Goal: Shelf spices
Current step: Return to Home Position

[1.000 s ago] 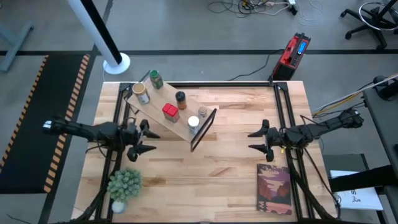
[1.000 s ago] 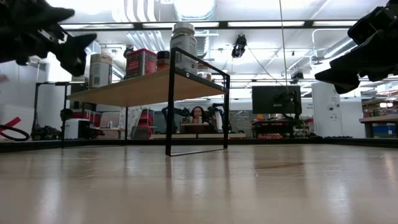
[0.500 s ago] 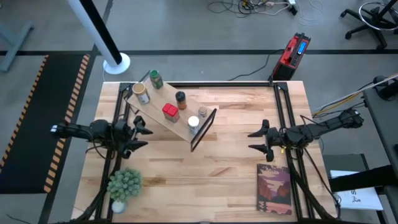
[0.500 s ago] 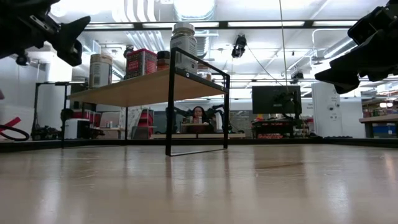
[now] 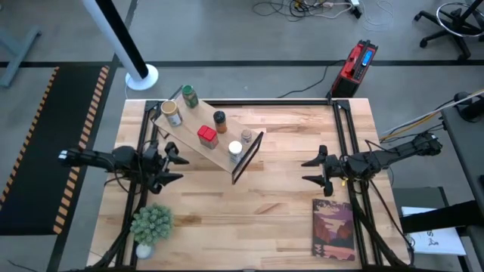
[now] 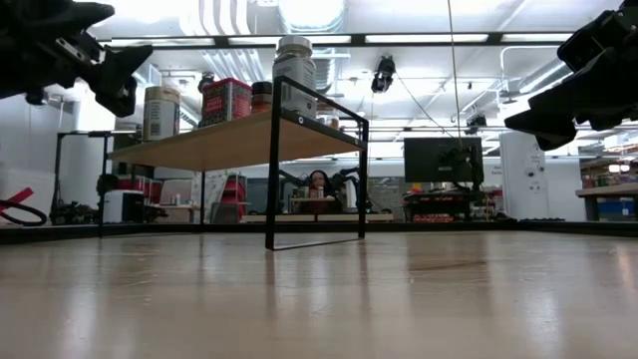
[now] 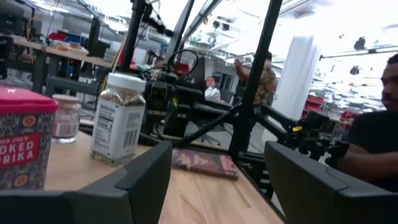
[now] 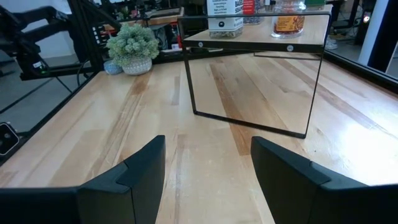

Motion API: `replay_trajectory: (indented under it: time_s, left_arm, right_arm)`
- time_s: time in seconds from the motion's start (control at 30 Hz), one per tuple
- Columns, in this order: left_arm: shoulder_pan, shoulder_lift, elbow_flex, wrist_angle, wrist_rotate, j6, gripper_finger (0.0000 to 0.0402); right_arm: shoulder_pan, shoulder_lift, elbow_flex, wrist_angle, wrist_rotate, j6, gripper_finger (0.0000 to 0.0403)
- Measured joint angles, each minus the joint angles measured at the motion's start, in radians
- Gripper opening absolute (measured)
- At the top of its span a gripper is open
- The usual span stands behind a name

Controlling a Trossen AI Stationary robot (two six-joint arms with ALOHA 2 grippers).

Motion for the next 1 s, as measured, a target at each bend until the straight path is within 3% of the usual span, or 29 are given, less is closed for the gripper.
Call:
replay_trajectory:
  time_s: [0.57,1.0]
  left_arm:
    - [0.000,0.141,0.000,0.000,0.000,0.000,0.0225]
    - [0.000,0.235,0.000,0.000,0.000,0.000,0.0242]
  right_arm:
    - [0.000,0.000,0.000,0.000,0.000,0.000,0.0213]
    - [0.000,0.000,0.000,0.000,0.000,0.000,0.0213]
